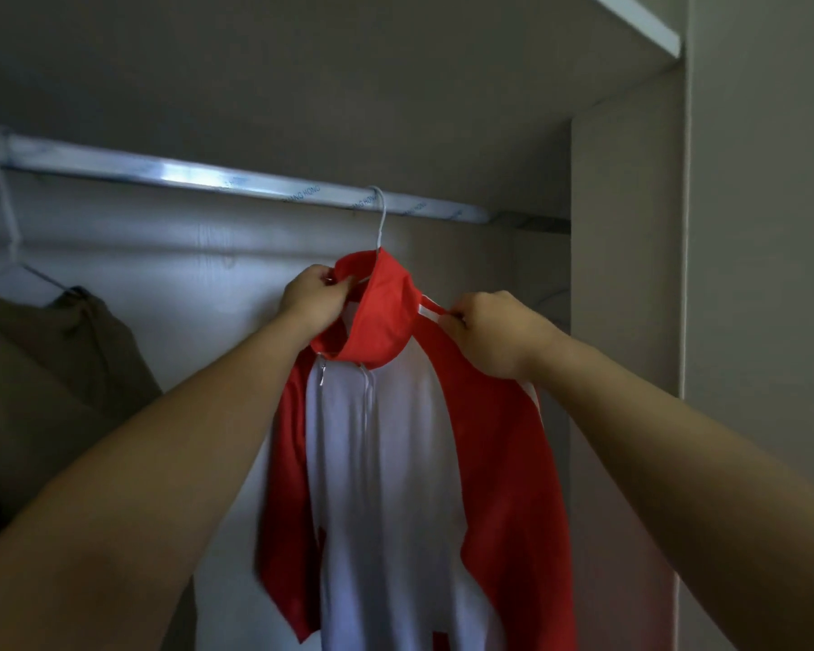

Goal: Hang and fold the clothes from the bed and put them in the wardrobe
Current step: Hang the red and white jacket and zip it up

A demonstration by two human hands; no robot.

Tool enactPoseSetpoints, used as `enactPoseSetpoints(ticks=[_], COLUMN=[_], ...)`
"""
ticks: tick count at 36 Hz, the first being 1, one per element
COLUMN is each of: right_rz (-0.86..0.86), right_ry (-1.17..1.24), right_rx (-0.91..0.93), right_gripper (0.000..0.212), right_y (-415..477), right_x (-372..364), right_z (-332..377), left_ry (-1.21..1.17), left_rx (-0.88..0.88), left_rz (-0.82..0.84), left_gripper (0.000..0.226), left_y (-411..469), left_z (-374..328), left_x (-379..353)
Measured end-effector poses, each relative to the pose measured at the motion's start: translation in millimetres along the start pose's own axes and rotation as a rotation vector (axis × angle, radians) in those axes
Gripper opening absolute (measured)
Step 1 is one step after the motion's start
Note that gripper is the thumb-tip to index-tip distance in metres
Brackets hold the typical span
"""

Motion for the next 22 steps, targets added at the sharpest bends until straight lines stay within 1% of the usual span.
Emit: enactPoseSetpoints(ticks=[3, 7, 10, 12, 14, 15, 17, 18, 22], right_rz=[-0.014, -0.023, -0.016, -0.02, -0.02, -0.023, -0.022, -0.013, 0.035], right_ry=[-0.025, 0.014, 0.028, 0.019, 0.012, 0.008, 0.014, 0.021, 0.032], right_rx=[-0.015, -0.033, -0.056, -0.066, -0.072, -0.078, -0.095, -0.101, -0.109], right_gripper=[0.045, 0.037, 0.032, 0.03, 0.026, 0.023, 0.017, 0.017, 0.013], right_y=[-1, -3, -7, -9, -11, -12, -12, -12, -12], right_x=[3, 2, 0, 0, 0, 1, 1, 1, 2], right_z=[14, 33, 45, 50, 53, 54, 56, 58, 61], left_ry=[-0.001, 0.034, 0.055, 0.08, 0.091, 0.071, 0.019, -0.011, -0.107], left_rx=[0.018, 0.049, 0.07, 0.064, 0.036, 0.016, 0.002, 0.004, -0.002], left_rz=[0.058, 0.085, 0.077, 0.068, 0.052, 0.041, 0.025, 0.012, -0.028], left_gripper=[0.037, 0.056, 0.058, 0.049, 0.024, 0.026, 0.046, 0.051, 0.054], left_y=[-14, -37, -51, -57, -60, -60, -61, -61, -63], left_z=[-9, -19, -24, -27, -30, -32, -37, -41, -48], left_x=[6, 15, 22, 28, 32, 32, 31, 31, 29])
Point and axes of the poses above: each hand's wrist, its own y-axis towards the middle knuckle, its own x-axis out of the back of the hand, z = x × y, the point moved 2 cm from there along y, towards the middle knuckle, and after that the axes turned 9 degrees about -y, right-handed, at the moved point
